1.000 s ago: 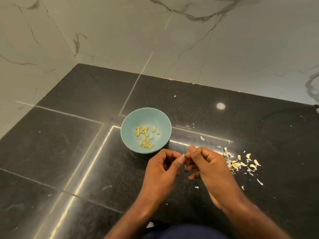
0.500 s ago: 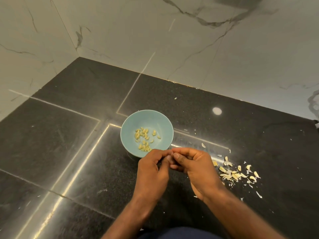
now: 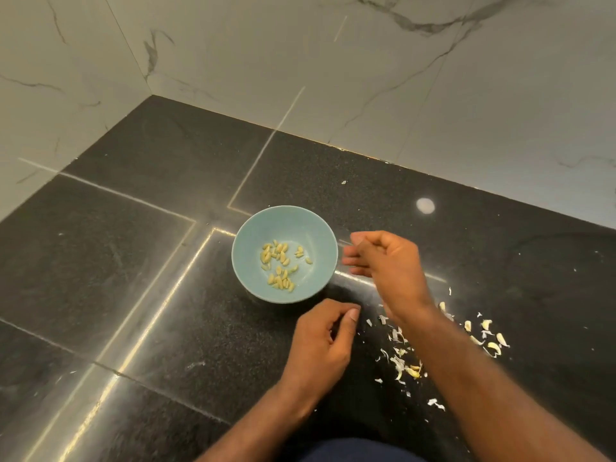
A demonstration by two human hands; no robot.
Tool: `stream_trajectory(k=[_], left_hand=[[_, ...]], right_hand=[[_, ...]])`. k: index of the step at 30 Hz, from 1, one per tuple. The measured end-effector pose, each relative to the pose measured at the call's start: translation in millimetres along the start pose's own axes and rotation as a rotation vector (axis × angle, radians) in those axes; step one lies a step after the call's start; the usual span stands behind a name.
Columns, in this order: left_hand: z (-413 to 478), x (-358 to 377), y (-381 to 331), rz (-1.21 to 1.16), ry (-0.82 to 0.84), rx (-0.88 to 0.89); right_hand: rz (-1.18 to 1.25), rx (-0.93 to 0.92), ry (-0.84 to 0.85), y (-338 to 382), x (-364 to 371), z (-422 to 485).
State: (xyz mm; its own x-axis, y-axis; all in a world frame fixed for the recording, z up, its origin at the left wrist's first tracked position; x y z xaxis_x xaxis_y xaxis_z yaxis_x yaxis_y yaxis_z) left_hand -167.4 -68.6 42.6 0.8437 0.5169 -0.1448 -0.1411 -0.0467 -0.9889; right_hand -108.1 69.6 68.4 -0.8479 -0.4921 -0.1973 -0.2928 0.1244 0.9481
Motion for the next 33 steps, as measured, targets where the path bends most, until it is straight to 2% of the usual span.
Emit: stream_trajectory(k=[3, 7, 11, 16, 23, 26, 28, 30, 33], left_hand=[[13, 26, 13, 0.025, 0.048, -0.035], [40, 46, 28, 0.103, 0.067, -0.05], [48, 53, 37, 0.239, 0.084, -0.041], [47, 52, 39, 0.225, 0.075, -0.044], [49, 55, 39, 0.242, 0.085, -0.042], [49, 54, 36, 0.252, 0.066, -0.019], [49, 53, 36, 0.245, 0.054, -0.005], [48, 53, 37, 0.232, 0.06, -0.012], [48, 53, 36, 0.21, 0.068, -0.013]], right_hand=[[-0.312, -0.058, -0.071, 1, -15, 40], [-0.797, -0.246, -0.055, 15, 4, 114], [-0.956, -0.232, -0.014, 16, 20, 181], [-1.095, -0.231, 0.019, 3, 29, 221], [-1.067, -0.222, 0.121, 8, 30, 209], [-0.827, -0.103, 0.219, -6, 9, 156], [-0.69, -0.068, 0.177, -18, -21, 111], [-0.627, -0.045, 0.155, -30, -49, 68], [-0.63, 0.011, 0.22, -45, -72, 19]])
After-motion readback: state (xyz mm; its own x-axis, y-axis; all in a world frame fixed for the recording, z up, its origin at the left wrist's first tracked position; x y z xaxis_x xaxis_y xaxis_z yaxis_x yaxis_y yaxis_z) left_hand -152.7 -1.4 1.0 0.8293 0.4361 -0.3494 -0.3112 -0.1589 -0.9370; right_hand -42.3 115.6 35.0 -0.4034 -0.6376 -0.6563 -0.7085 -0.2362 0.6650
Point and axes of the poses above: each hand's wrist, its own z-axis towards the middle knuckle, its own x-axis out of the palm, y = z × x, the point moved 9 cm from there along z, towards the middle knuckle, and after that the axes turned 8 degrees about -z, right-handed, at the moved point
